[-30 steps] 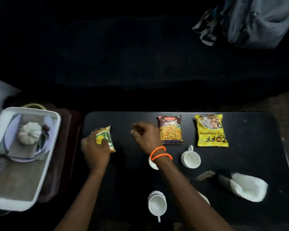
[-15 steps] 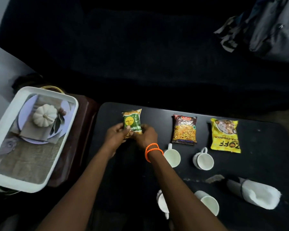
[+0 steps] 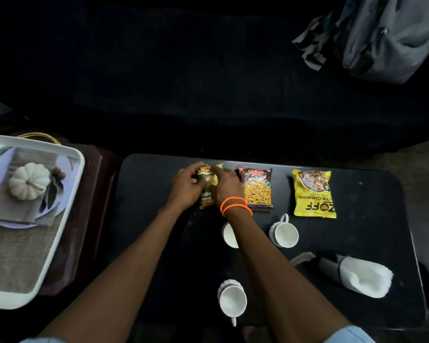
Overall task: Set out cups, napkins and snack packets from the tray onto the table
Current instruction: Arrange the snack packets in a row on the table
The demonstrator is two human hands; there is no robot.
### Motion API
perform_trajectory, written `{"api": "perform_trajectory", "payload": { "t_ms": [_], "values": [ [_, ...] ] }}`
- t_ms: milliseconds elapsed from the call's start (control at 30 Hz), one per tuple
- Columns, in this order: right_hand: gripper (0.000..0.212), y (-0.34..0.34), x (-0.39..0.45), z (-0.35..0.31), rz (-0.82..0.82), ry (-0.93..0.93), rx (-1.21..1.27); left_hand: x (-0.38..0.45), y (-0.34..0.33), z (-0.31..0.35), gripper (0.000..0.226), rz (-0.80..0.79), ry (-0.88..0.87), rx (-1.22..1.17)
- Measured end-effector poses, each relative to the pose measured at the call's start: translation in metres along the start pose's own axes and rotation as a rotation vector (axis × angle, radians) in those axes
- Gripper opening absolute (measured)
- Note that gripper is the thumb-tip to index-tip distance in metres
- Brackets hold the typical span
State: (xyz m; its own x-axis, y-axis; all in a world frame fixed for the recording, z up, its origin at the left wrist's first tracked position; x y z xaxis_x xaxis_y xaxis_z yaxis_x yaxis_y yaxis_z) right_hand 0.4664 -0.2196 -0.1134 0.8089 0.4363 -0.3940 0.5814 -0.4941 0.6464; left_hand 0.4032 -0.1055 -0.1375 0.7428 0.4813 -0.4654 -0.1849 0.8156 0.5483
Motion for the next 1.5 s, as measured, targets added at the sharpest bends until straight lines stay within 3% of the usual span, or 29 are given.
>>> {"api": "perform_trajectory", "payload": {
  "t_ms": [100,233,667,1000,1500],
  "values": [
    [0.048,-0.008,-0.002,0.003,-0.005,-0.037,0.054,0.001,-0.002,0.0,0.053,-0.032,-0.04,0.096],
    [0.063,-0.02,-0.005,0.008,-0.054,-0.012,0.035,-0.005,0.007,-0.015,0.05,0.061,-0.085,0.199],
    [0.061,-0.027,-0.005,0.015,0.061,0.024,0.092,-0.007,-0.001,-0.018,0.045,0.157,-0.152,0.149],
    [0.064,-0.021,-0.007,0.004,-0.02,0.048,0.044,-0.016,0.003,-0.013,0.048,0.15,-0.064,0.191],
    [0.062,-0.015,-0.019,-0.002,0.021,0.069,0.05,-0.029,0.012,-0.003,0.051,0.145,-0.154,0.228]
  ]
}}
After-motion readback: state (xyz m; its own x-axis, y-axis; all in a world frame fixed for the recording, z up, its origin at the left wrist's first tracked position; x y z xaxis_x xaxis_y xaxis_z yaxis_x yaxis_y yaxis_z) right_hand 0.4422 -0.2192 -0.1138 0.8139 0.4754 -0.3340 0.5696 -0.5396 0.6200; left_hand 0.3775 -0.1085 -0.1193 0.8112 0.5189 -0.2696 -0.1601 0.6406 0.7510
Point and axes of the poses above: each hand's wrist, its own x-axis towards the middle knuckle, its own y-axis out of the back of the hand, z = x × y, the point moved 3 cm from there along x, towards the middle knuckle, and after that the axes turned 9 degrees about x, right-handed, at the moved point
